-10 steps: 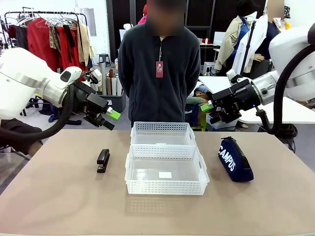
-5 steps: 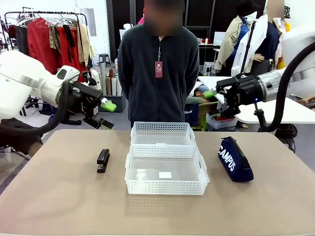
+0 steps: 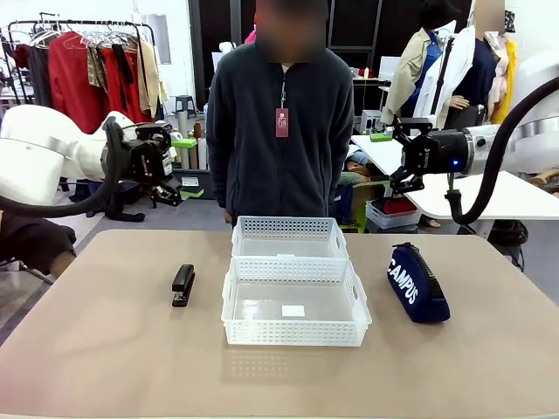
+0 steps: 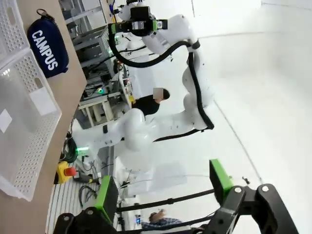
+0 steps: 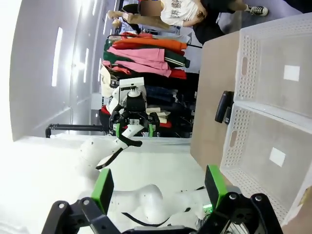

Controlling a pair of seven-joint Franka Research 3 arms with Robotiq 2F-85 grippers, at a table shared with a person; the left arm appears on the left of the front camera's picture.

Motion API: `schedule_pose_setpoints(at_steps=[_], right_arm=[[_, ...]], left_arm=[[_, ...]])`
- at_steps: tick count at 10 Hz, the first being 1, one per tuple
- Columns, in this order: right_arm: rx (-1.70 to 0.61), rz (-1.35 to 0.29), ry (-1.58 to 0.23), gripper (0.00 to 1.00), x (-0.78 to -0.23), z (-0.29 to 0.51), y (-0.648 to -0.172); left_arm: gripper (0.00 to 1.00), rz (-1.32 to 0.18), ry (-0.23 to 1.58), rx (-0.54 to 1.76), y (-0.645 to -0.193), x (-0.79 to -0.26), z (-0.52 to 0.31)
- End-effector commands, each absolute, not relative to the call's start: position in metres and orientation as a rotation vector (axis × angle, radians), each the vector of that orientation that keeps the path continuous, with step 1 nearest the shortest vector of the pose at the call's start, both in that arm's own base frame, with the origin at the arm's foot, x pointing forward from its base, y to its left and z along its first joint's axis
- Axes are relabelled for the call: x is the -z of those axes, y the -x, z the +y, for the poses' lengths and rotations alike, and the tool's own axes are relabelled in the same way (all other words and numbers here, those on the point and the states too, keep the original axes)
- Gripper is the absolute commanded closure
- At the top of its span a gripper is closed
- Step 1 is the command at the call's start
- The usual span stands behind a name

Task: Distribute items into two baskets.
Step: Pick up the Pencil pouch that the person points to.

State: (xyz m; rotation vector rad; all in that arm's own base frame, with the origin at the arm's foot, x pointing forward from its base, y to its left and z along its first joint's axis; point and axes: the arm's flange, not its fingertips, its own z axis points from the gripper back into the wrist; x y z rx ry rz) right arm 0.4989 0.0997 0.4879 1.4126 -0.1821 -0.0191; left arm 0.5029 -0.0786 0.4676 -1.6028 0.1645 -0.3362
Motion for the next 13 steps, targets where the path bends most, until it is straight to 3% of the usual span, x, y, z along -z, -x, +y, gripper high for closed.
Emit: schedule_pose_setpoints(at_steps=[1, 4, 9, 13], right_arm=[[0.023, -0.143, -1.447, 0.0, -0.494, 0.099, -0.523], [0.0, -0.106, -1.464, 0.0, -0.491, 0.087, -0.543], [-0.014, -0.115, -1.478, 0.0, -0.485, 0.087, -0.538], [-0.03, -0.054, -1.536, 0.0, -0.495, 0.074, -0.544]], left_arm=[[0.0, 0.189, 1.636, 0.3, -0.519, -0.475, -0.079], [0.0, 0.18, 1.646, 0.238, -0.529, -0.468, -0.074], [0.0, 0.18, 1.63, 0.273, -0.525, -0.462, -0.075], [0.0, 0.1, 1.573, 0.101, -0.519, -0.487, -0.051]])
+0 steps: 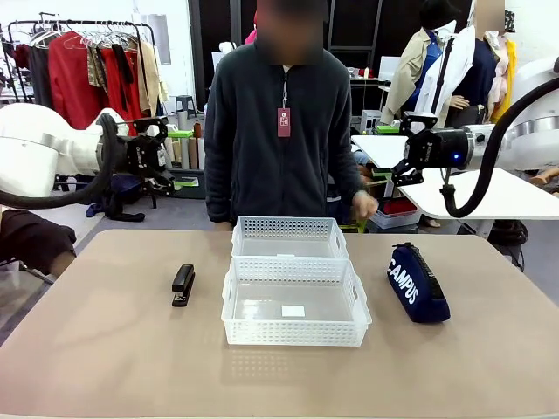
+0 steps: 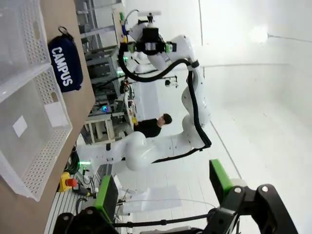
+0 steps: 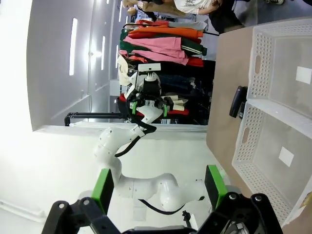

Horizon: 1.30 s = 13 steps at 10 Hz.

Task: Distribute items into two baskets.
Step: Pick up the Pencil pouch that the person points to.

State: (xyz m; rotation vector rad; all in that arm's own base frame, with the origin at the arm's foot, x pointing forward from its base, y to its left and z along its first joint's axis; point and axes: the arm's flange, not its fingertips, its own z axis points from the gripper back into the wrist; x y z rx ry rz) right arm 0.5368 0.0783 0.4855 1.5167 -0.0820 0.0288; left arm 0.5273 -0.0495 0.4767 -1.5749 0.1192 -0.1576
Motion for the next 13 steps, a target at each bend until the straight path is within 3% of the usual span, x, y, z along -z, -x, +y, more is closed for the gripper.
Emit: schedule_pose_setpoints(at_steps=[1, 13], right_arm=[[-0.033, -0.055, -1.535, 0.0, -0.497, 0.071, -0.544], [-0.071, -0.116, -1.543, 0.0, -0.523, 0.052, -0.537]], left_arm=[[0.0, 0.086, 1.571, 0.088, -0.518, -0.491, -0.049], [0.0, 0.002, 1.578, 0.054, -0.524, -0.523, -0.033]])
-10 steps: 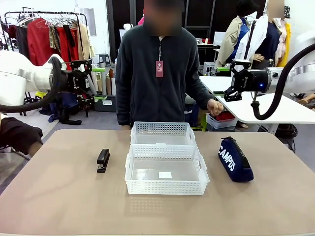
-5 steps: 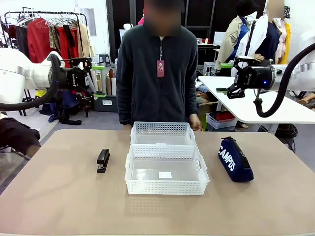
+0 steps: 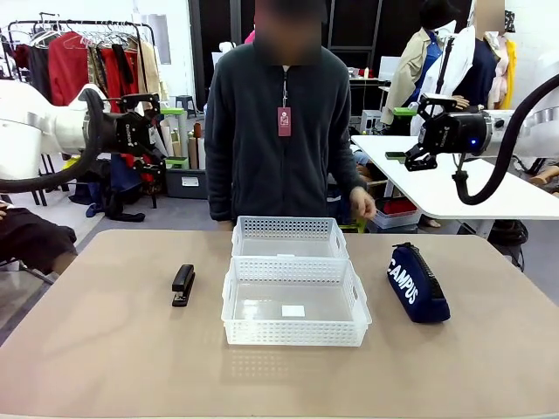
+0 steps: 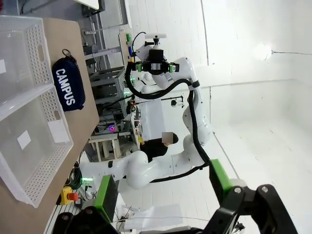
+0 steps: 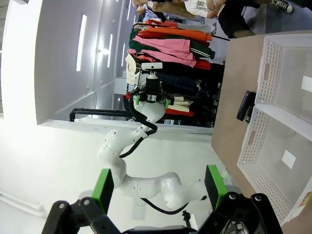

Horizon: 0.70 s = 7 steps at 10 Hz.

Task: Distribute items into two baskets.
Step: Pick up the Pencil pouch that the person points to.

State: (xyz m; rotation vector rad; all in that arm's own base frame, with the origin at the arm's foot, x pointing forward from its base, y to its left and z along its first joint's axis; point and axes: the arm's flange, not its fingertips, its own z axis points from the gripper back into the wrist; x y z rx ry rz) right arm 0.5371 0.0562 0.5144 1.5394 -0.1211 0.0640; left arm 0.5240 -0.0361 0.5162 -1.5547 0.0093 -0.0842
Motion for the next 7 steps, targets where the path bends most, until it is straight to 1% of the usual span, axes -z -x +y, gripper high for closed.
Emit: schedule_pose_setpoints(at_steps=[1, 2, 7], right_arm=[[-0.062, -0.151, -1.532, 0.0, -0.5194, 0.0511, -0.5385], [-0.064, -0.121, -1.539, 0.0, -0.5144, 0.0562, -0.5371], [-0.064, -0.121, -1.539, 0.0, -0.5144, 0.0562, -0.5371]], left_arm=[[0.0, 0.022, 1.564, 0.069, -0.5297, -0.5194, -0.0366], [0.0, 0.009, 1.555, 0.084, -0.524, -0.5162, -0.0361], [0.0, 0.009, 1.555, 0.084, -0.524, -0.5162, -0.0361]])
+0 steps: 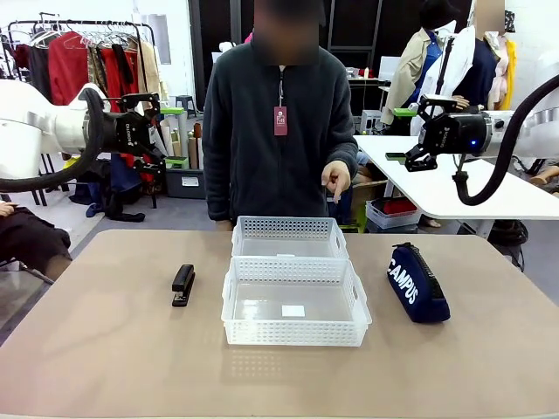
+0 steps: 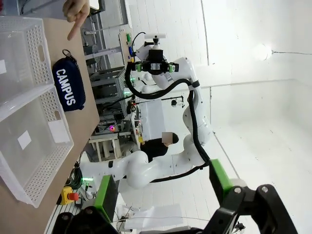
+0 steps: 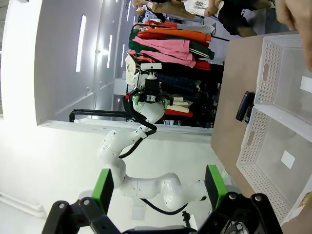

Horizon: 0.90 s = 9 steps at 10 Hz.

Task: Distribute items into two baskets.
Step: Pick up the Pencil pouch that the person points to.

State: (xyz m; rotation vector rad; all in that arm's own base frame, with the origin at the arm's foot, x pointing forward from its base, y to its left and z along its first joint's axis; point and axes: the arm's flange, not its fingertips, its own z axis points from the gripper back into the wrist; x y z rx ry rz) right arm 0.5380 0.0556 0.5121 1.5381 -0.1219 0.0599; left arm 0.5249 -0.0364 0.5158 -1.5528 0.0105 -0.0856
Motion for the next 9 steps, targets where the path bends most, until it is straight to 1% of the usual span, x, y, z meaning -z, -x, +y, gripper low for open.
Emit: schedule_pose_setpoints(at_steps=[1, 9], right_arm=[[-0.064, -0.121, -1.539, 0.0, -0.5144, 0.0562, -0.5371], [-0.064, -0.121, -1.539, 0.0, -0.5144, 0.0562, -0.5371]], left_arm=[[0.0, 0.009, 1.555, 0.084, -0.524, -0.5162, -0.0361], [0.0, 0.009, 1.555, 0.084, -0.524, -0.5162, -0.0361]])
